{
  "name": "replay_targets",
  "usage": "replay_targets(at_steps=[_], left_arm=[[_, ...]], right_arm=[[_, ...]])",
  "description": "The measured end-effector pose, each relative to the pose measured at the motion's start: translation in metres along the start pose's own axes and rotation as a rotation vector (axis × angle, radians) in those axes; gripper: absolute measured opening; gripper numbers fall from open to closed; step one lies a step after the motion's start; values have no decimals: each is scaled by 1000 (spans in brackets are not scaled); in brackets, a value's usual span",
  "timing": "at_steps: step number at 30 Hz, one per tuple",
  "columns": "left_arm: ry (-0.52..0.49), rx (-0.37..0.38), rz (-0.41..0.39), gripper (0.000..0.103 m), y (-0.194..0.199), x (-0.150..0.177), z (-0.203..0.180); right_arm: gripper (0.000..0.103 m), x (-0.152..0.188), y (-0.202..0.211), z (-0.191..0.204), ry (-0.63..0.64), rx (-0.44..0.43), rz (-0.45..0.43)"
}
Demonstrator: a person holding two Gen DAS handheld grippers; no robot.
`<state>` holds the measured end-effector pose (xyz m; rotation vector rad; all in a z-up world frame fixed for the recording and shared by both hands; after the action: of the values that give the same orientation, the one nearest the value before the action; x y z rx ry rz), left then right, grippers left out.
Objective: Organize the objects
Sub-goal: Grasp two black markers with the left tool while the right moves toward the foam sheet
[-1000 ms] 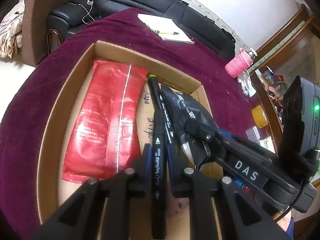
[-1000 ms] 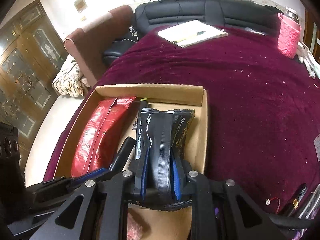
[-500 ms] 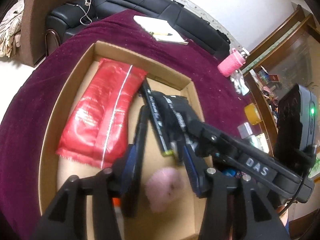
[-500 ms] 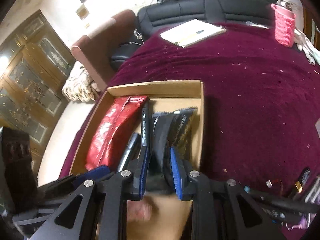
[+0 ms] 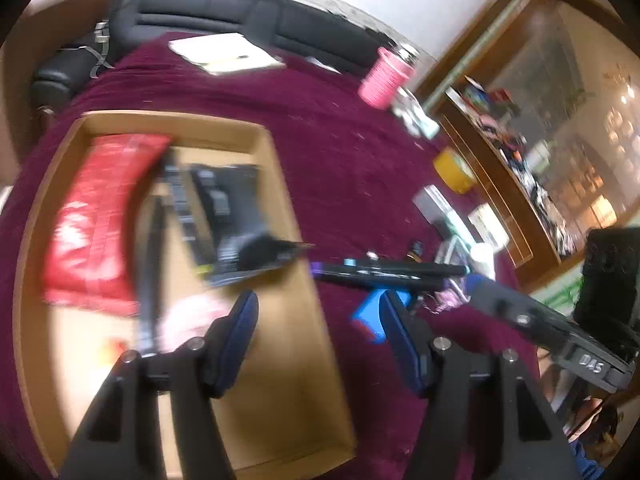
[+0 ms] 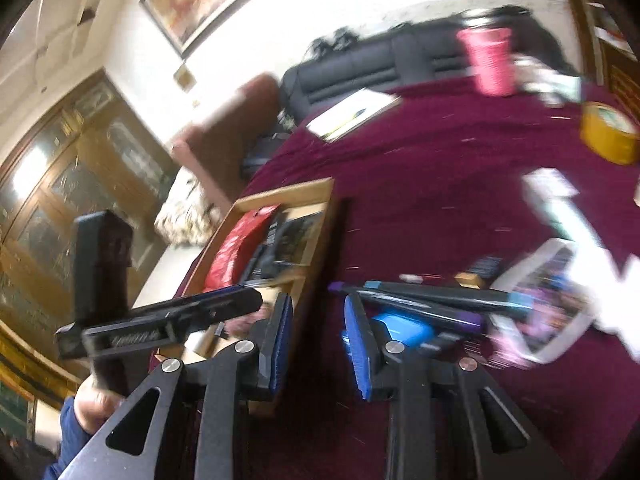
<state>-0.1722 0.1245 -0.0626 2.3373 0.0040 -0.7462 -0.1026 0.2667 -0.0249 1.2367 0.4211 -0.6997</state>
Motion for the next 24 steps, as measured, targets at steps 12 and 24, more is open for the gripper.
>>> replay_targets(at_steps=[12,24], left_arm=[[-39,-97,181,62,-132,-26,-32],[39,132,300,61,-106,62,-71]], right_arm=[[39,29,46,-109,-219,29,-48],[40,47,51,-156,-323,-7,-52]])
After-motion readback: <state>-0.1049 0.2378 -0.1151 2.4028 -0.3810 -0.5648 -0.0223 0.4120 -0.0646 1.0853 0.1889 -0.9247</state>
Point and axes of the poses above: each gripper's, at about its wrist camera, not at the fingertips, and y roughly against the way its jaws point, z to its left, x to its underside, the point moved 7 cm from there along -y, roughly the way its jaws point, and after that the axes turned 14 degrees about x, right-handed, at the moved point
